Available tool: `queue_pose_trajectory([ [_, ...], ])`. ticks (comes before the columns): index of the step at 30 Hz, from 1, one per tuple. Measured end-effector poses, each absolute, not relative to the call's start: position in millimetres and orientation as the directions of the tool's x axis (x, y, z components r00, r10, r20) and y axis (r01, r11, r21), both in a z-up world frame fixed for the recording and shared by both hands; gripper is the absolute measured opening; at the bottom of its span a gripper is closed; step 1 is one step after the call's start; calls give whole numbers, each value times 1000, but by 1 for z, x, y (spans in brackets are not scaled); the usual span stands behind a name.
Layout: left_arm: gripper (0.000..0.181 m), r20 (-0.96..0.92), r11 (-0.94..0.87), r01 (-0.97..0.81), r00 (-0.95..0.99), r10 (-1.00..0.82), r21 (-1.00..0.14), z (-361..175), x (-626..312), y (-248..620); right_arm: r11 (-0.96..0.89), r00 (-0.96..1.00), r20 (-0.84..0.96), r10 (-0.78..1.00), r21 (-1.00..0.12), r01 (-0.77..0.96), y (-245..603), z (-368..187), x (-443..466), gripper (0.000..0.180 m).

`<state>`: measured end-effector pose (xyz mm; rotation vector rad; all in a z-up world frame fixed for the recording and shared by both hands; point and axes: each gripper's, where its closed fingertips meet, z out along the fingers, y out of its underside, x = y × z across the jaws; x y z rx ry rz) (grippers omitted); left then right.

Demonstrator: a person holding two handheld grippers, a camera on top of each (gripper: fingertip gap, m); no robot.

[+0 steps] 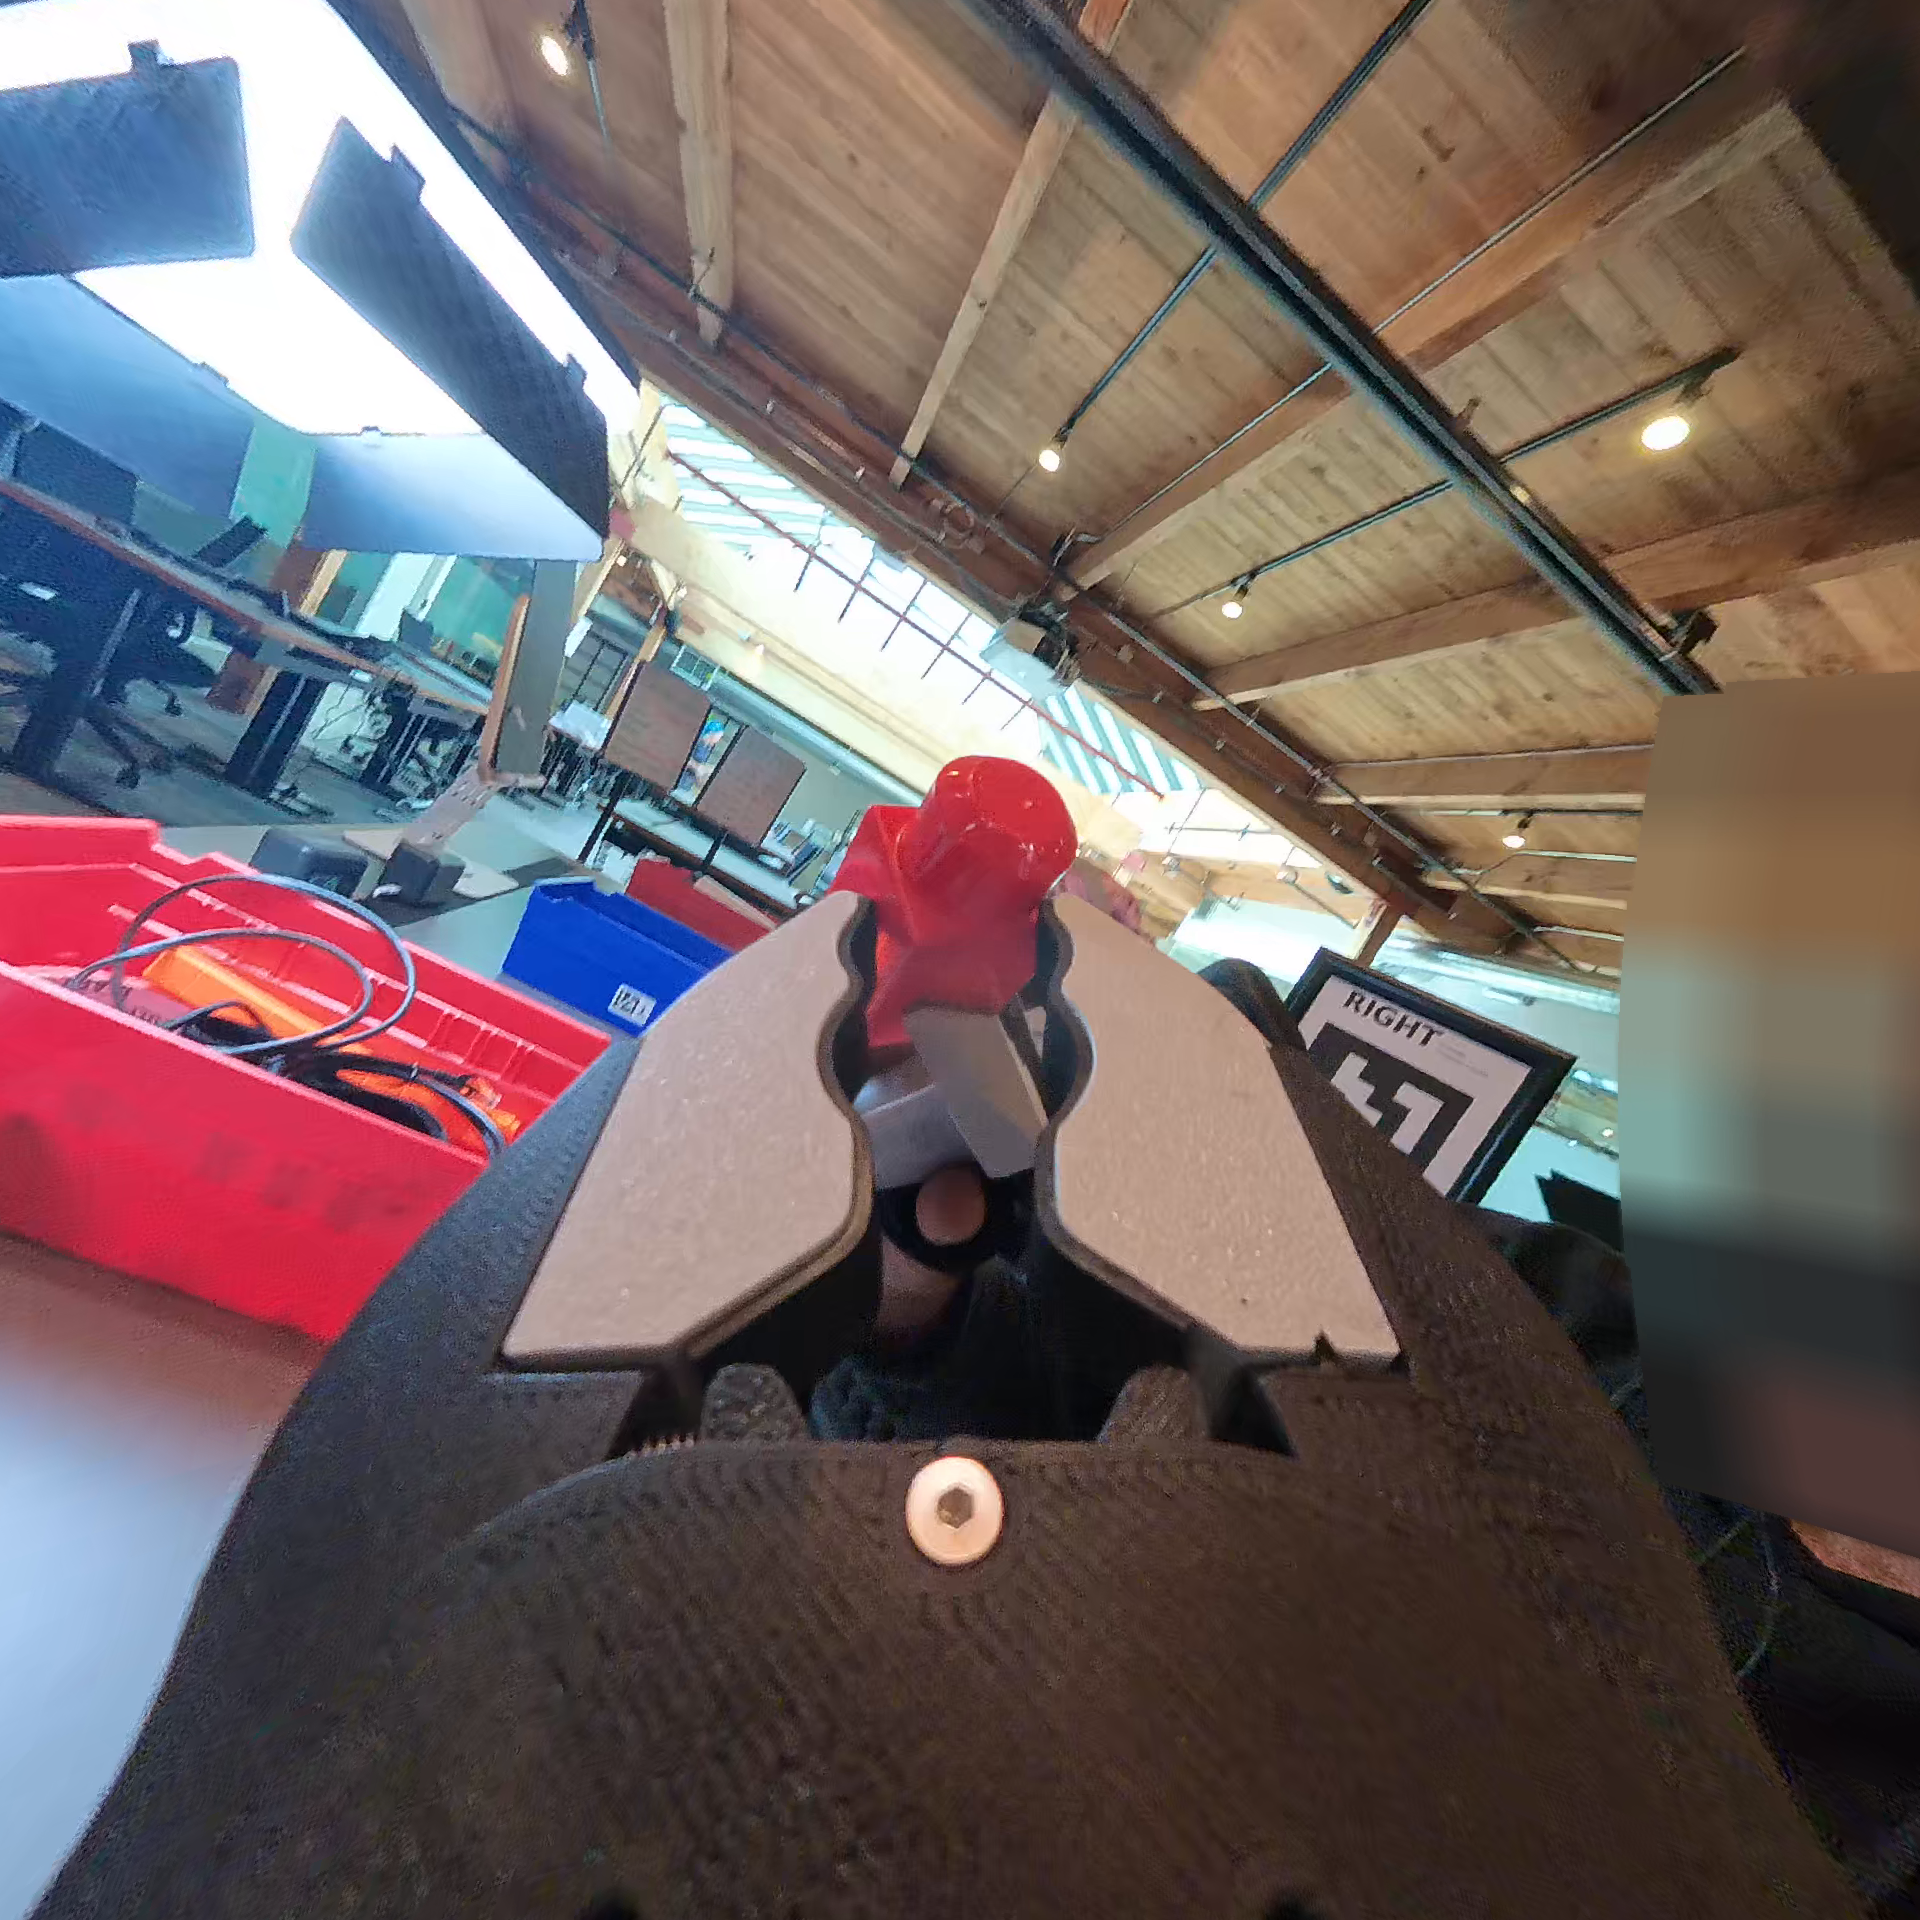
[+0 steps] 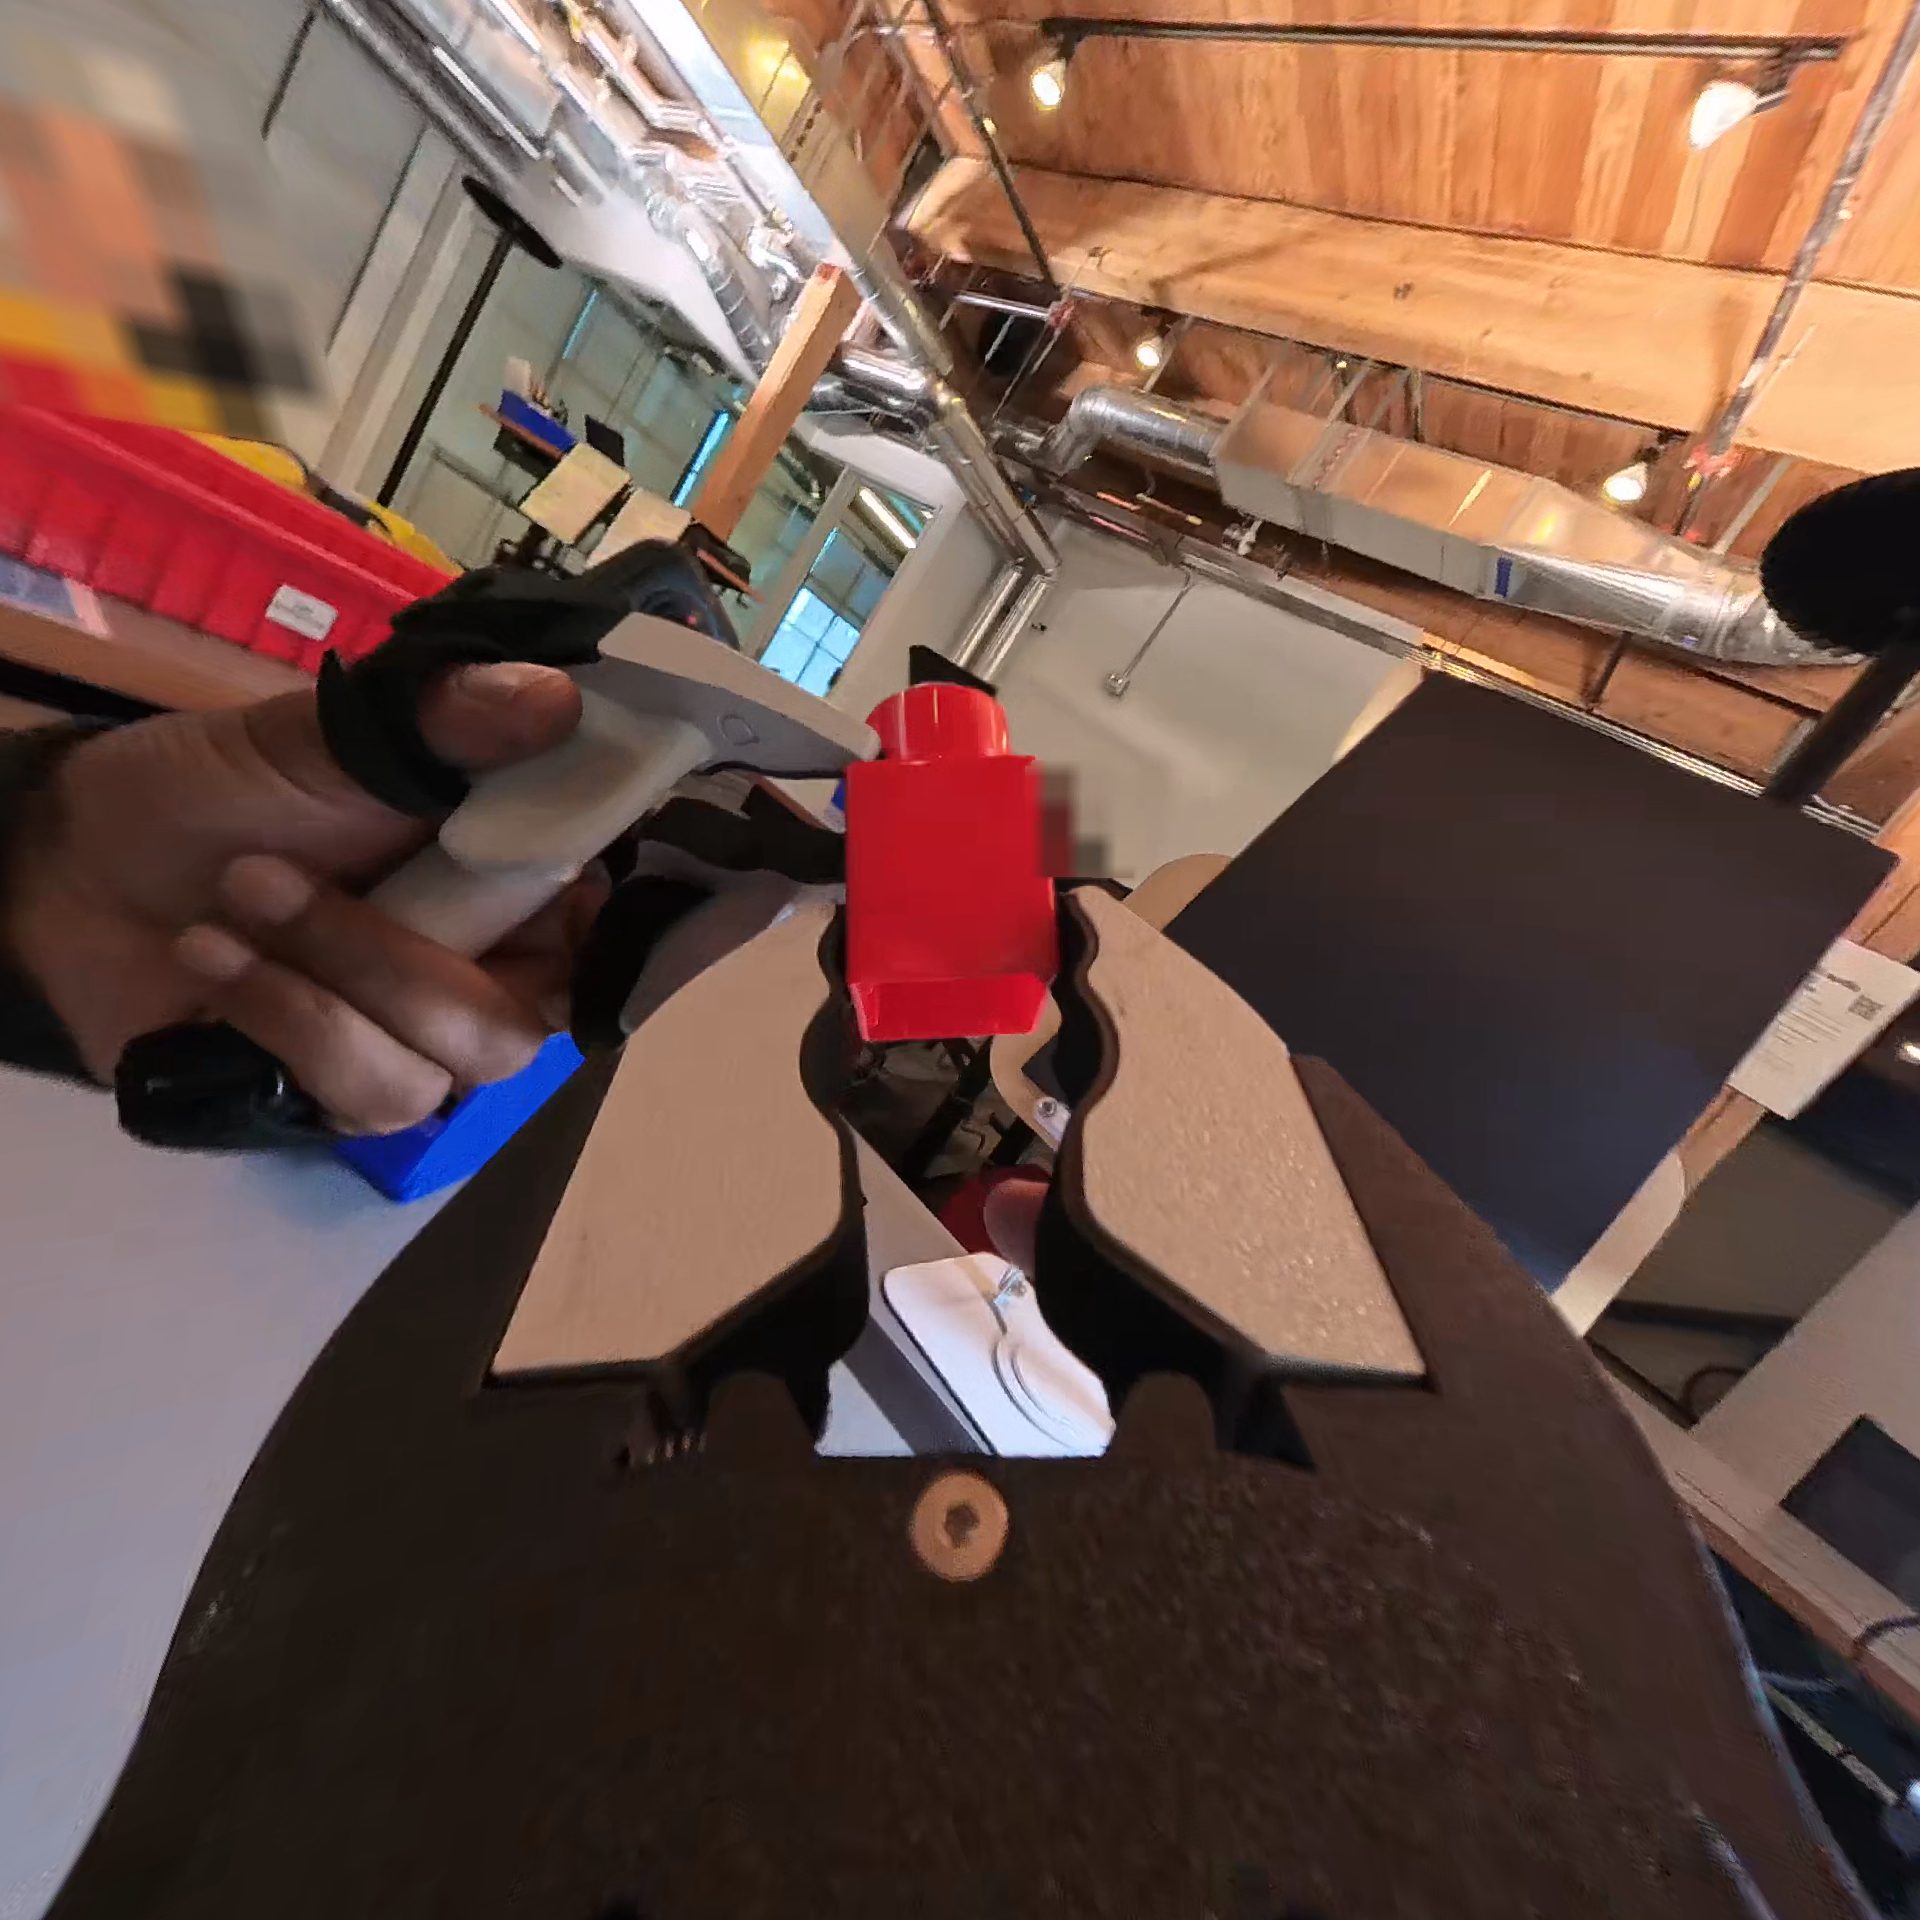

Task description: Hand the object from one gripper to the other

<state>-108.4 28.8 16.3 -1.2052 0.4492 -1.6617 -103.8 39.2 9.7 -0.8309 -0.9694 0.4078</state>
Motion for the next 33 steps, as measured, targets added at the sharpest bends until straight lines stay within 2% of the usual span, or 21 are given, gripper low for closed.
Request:
queue_pose_trajectory([
  [3,31,410,-314,410,171,-896,-857,12,-109,30,620,413,603,683,-777,108,38,1,-99,36],
  [6,38,222,-150,217,363,-905,-965,6,-108,23,676,308,701,643,-709,202,33,-6,-93,36],
  [8,44,133,-111,77,429,-893,-991,-3,-105,19,722,216,767,605,-642,257,26,-16,-93,36],
  [10,46,125,-129,20,435,-892,-991,-10,-100,15,760,177,809,561,-587,278,19,-19,-94,36],
  [14,43,174,-204,-43,372,-912,-978,-27,-86,10,812,111,880,462,-470,345,11,-27,-98,37],
  [16,42,196,-214,-14,349,-916,-977,-26,-85,11,820,111,894,434,-443,363,11,-26,-96,37],
  [18,41,231,-225,53,291,-928,-973,-19,-83,8,817,141,871,471,-491,303,7,-17,-95,37],
  [22,40,283,-250,207,145,-948,-946,2,-84,-2,745,199,750,631,-657,112,-3,3,-92,40],
  [24,39,312,-288,270,53,-948,-919,11,-87,-9,715,199,709,677,-697,51,-6,8,-89,42],
  [28,39,338,-354,284,-107,-935,-891,15,-88,-23,754,171,752,637,-654,63,-12,5,-91,47],
  [30,40,341,-368,290,-140,-929,-883,14,-86,-25,770,164,768,620,-635,65,-18,4,-93,44],
  [31,40,344,-379,283,-167,-924,-881,14,-86,-28,782,167,779,605,-620,60,-20,5,-92,36],
  [33,40,358,-389,266,-160,-920,-882,11,-85,-26,779,157,782,603,-620,94,-17,3,-90,36],
])
